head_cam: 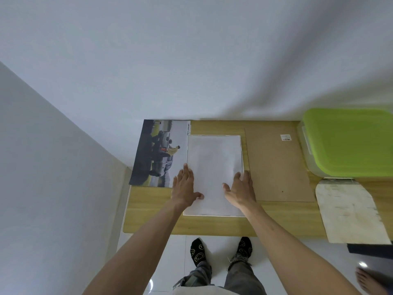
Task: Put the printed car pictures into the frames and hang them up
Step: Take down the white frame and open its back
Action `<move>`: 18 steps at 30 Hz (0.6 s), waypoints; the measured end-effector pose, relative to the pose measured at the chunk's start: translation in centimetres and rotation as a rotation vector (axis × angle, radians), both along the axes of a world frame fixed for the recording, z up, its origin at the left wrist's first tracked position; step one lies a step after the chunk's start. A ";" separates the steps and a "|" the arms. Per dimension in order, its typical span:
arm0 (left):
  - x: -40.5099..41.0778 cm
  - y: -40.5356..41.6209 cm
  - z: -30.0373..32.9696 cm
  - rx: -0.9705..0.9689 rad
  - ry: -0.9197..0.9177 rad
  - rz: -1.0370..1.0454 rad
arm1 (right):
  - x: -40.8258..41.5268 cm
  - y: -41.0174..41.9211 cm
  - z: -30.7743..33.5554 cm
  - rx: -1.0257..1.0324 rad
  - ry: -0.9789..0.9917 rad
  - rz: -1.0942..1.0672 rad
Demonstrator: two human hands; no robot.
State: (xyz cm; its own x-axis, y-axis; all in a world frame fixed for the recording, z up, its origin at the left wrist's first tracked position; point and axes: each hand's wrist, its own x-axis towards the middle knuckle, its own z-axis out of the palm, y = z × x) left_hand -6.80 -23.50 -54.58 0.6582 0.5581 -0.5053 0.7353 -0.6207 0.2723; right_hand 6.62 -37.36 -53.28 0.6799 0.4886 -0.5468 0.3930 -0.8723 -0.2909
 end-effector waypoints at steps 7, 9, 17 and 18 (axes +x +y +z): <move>-0.2 0.0 -0.1 -0.014 -0.126 0.053 | -0.2 0.2 0.5 0.112 -0.050 -0.036; 0.1 -0.1 0.4 -0.050 -0.167 0.076 | 0.3 -0.4 0.6 0.153 -0.064 -0.045; 0.4 -0.2 1.6 -0.098 -0.351 0.174 | 1.3 -0.5 1.3 0.427 0.044 -0.308; 0.5 -0.3 2.0 -0.129 -0.400 0.225 | 1.4 -0.3 1.5 0.445 0.086 -0.358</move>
